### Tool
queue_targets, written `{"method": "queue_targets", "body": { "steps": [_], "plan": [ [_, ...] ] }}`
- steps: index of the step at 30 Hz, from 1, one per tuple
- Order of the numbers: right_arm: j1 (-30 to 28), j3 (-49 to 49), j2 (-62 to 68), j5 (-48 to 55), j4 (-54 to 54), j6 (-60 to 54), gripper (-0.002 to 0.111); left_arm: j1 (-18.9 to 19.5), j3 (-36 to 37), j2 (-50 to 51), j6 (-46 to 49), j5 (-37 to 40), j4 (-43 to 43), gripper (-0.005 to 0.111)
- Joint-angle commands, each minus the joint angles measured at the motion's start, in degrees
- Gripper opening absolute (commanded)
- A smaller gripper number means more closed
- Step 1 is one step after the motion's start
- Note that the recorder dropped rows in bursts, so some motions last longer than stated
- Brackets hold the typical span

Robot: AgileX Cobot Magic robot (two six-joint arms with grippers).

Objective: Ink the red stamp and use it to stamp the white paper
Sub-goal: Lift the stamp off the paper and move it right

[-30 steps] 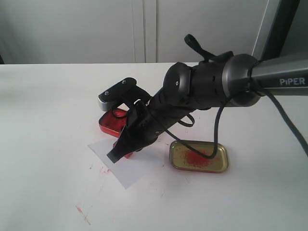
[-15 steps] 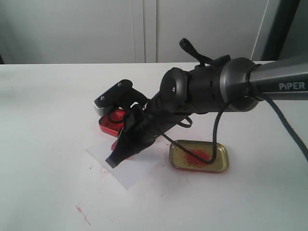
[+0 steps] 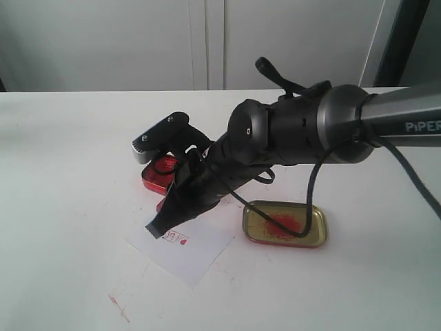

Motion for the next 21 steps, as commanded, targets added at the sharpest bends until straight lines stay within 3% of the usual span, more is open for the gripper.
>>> {"method": "queue_targets", "body": {
  "steps": [1, 13, 21],
  "plan": [
    [-1.13, 0.23, -3.28, 0.11, -0.32, 3.22, 0.000, 0.00, 0.29, -0.27, 0.06, -0.29, 0.09, 0.000],
    [-12.58, 0.23, -5.21, 4.71, 0.20, 11.01, 0.000, 0.00, 0.29, -0.27, 0.06, -0.29, 0.09, 0.000],
    [-21.21, 0.23, -4.49, 4.44, 7.96, 10.66, 0.000, 0.00, 0.29, -0.27, 0.06, -0.29, 0.09, 0.000]
  ]
}}
